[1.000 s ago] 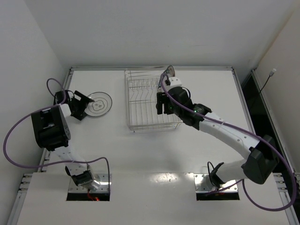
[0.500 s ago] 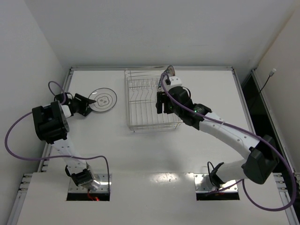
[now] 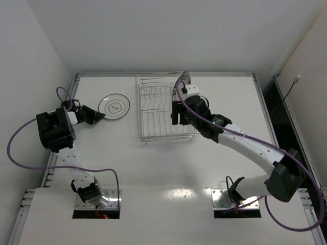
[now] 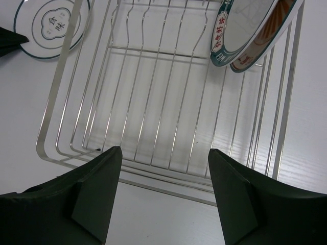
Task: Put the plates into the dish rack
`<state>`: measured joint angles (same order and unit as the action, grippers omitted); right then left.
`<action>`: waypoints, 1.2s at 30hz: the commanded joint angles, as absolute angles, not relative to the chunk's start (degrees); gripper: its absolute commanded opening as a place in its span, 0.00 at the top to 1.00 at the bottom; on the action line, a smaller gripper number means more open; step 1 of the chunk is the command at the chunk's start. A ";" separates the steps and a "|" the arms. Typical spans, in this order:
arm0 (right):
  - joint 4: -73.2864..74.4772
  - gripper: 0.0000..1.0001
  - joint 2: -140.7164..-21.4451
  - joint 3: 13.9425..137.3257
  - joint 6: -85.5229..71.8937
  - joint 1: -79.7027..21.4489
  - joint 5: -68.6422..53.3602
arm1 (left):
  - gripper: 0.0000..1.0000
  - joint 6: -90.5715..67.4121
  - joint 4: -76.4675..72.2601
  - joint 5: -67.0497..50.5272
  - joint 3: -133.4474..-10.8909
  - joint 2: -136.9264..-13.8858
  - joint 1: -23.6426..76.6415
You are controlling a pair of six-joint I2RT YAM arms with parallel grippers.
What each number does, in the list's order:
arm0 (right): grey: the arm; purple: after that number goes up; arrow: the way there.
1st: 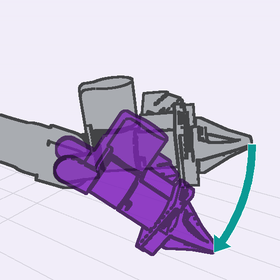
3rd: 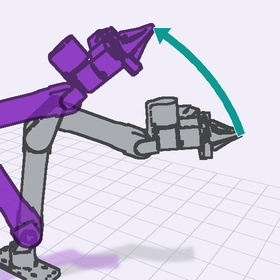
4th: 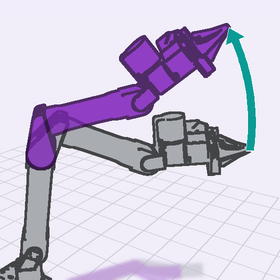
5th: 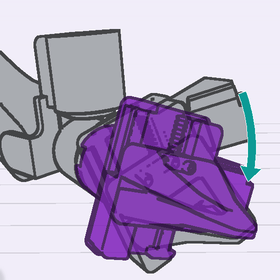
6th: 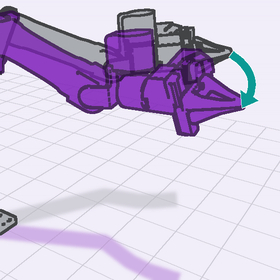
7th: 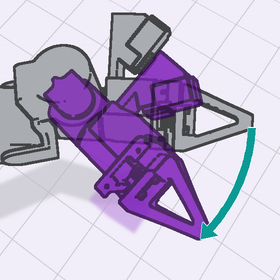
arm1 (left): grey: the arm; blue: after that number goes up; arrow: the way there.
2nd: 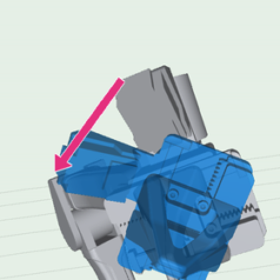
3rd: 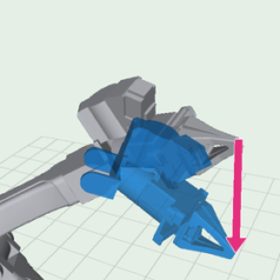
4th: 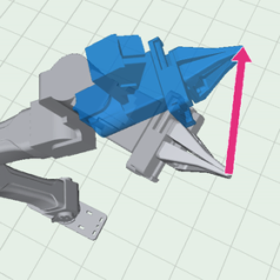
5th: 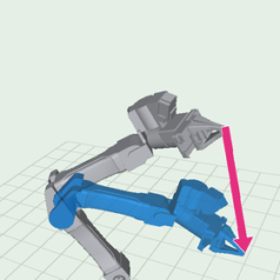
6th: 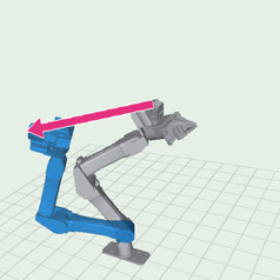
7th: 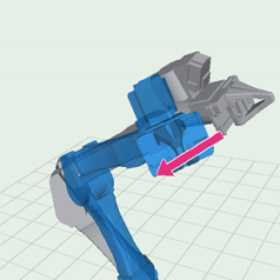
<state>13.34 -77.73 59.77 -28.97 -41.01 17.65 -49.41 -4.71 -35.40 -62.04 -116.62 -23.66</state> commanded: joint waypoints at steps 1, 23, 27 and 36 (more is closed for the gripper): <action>11.25 0.35 -76.03 59.77 -29.88 -40.78 18.28 | 1.00 -45.88 0.53 -30.76 -61.87 -119.09 -23.12; -4.82 0.32 -67.85 51.15 -30.41 -37.27 -4.46 | 1.00 -105.61 -106.30 -51.94 -45.08 -114.59 -25.05; -7.82 0.32 -68.38 50.63 -30.93 -36.74 -7.47 | 1.00 -107.05 -109.07 -52.56 -47.54 -116.02 -22.51; -10.02 0.32 -70.13 51.15 -32.61 -35.69 -8.00 | 1.00 -91.60 -92.83 -58.54 -49.13 -106.46 -2.65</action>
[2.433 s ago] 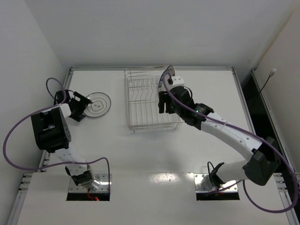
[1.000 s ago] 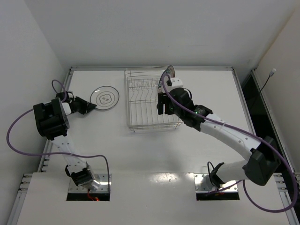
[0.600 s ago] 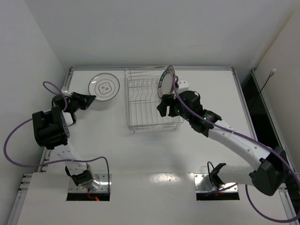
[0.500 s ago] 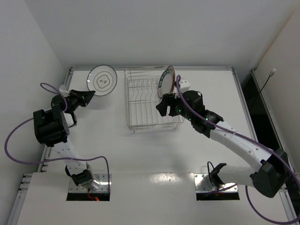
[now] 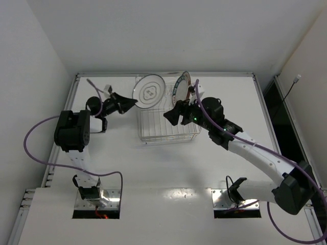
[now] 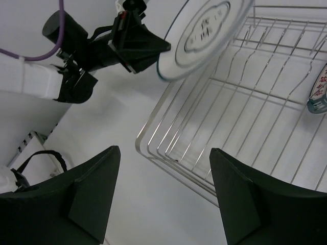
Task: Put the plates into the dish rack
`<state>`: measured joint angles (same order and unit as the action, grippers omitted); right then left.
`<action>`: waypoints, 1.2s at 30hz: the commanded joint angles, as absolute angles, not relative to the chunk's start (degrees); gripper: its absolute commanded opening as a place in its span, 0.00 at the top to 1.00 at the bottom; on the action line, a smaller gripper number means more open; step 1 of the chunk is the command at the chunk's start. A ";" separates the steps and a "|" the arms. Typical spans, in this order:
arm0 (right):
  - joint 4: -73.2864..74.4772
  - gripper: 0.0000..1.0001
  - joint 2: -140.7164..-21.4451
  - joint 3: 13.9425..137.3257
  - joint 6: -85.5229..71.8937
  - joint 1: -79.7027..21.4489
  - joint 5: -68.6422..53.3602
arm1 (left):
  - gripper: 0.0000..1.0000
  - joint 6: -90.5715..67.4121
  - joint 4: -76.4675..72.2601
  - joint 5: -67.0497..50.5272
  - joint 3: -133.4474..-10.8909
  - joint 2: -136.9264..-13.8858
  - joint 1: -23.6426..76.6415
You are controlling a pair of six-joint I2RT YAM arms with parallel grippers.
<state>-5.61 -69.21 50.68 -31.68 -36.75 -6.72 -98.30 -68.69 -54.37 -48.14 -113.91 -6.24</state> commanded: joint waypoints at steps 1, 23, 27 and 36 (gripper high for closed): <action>-10.02 0.32 -70.14 51.15 -32.61 -35.68 -8.00 | 1.00 -90.02 -90.99 -58.54 -48.61 -105.48 -1.77; -20.28 1.00 -68.49 45.16 -50.64 -21.01 -11.12 | 0.63 -67.61 -61.03 -59.43 -50.71 -99.41 10.46; -5.30 1.00 -67.24 55.07 -47.29 -22.58 5.59 | 0.23 -47.01 -26.84 -49.25 -56.40 -95.12 10.46; 13.34 1.00 -84.09 77.40 -37.99 -31.02 36.10 | 0.21 -34.63 -1.33 -10.52 -58.71 -82.27 10.46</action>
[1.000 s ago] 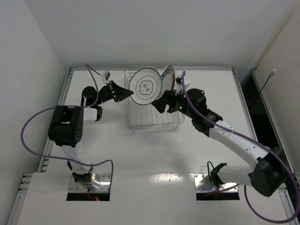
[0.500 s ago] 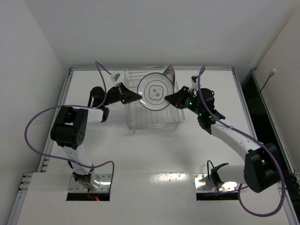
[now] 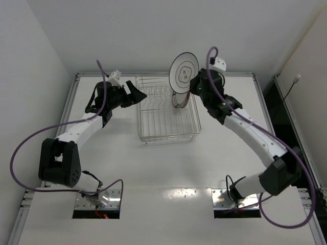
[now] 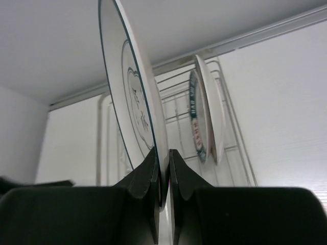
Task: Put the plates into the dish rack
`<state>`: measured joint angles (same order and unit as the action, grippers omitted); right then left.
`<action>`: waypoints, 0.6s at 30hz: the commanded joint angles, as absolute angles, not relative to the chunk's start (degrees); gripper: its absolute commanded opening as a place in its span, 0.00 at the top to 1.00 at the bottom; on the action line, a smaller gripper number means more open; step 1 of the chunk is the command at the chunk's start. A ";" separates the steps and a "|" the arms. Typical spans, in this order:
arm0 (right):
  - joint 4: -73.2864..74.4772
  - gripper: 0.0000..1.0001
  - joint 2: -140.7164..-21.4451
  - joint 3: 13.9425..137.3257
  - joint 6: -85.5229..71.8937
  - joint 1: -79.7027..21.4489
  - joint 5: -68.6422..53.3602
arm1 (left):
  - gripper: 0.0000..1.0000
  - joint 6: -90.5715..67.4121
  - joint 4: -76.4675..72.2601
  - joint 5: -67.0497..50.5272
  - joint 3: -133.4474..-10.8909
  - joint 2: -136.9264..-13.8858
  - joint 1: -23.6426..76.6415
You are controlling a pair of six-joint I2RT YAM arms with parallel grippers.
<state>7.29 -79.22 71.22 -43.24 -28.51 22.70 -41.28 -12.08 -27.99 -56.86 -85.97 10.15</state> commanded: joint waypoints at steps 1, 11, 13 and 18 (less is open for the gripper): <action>14.32 1.00 -87.77 79.17 -37.10 -32.24 39.60 | 0.21 -34.11 0.68 -8.02 -58.71 -81.74 10.46; 11.62 1.00 -99.22 87.89 -25.94 -33.31 45.80 | 0.21 -33.57 2.72 -4.48 -60.38 -84.54 10.46; 10.99 1.00 -99.84 87.36 -25.41 -33.31 45.27 | 0.21 -34.10 2.72 -5.09 -60.38 -84.55 10.46; 9.84 1.00 -102.91 87.36 -24.08 -32.78 42.72 | 0.21 -34.10 3.25 -5.10 -60.91 -85.08 10.46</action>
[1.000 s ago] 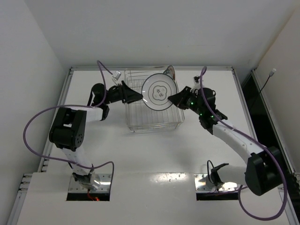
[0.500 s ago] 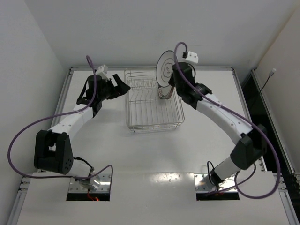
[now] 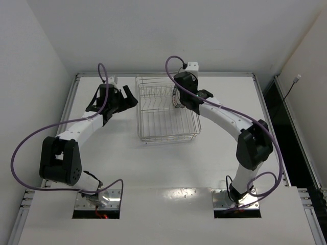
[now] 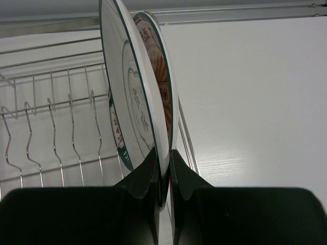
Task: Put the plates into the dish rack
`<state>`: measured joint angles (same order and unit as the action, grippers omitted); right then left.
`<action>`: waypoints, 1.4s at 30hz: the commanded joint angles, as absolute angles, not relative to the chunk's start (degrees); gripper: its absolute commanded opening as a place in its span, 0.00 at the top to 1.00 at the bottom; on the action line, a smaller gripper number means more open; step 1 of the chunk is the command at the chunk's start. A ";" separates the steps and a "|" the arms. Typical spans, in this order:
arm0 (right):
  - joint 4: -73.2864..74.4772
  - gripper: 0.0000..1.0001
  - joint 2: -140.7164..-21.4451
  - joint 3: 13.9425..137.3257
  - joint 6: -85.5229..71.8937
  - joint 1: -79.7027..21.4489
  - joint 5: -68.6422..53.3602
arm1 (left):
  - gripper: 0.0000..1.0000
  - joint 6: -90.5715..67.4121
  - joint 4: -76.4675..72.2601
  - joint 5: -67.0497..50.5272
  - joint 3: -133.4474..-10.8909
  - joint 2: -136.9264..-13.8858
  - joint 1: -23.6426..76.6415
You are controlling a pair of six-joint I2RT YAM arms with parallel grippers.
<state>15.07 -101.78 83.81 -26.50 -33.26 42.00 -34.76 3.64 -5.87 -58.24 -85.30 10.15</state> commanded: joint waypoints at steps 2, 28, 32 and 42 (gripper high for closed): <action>9.32 1.00 -103.97 87.36 -24.08 -32.78 42.71 | 0.21 -34.10 3.25 -5.10 -60.91 -85.08 10.46; 3.43 1.00 -100.10 85.08 -20.30 -35.16 49.40 | 0.21 -33.57 3.78 -5.10 -61.96 -86.66 10.46; 3.96 1.00 -101.51 85.08 -21.62 -35.16 48.16 | 0.21 -33.57 4.31 -4.57 -61.96 -86.66 10.46; 3.78 1.00 -104.33 83.41 -24.08 -35.16 42.72 | 0.21 -33.57 4.31 -4.57 -61.96 -86.66 10.46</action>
<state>7.79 -104.66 83.05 -22.70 -34.81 43.70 -34.50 4.69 -4.91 -59.53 -86.43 10.15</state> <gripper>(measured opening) 0.045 0.793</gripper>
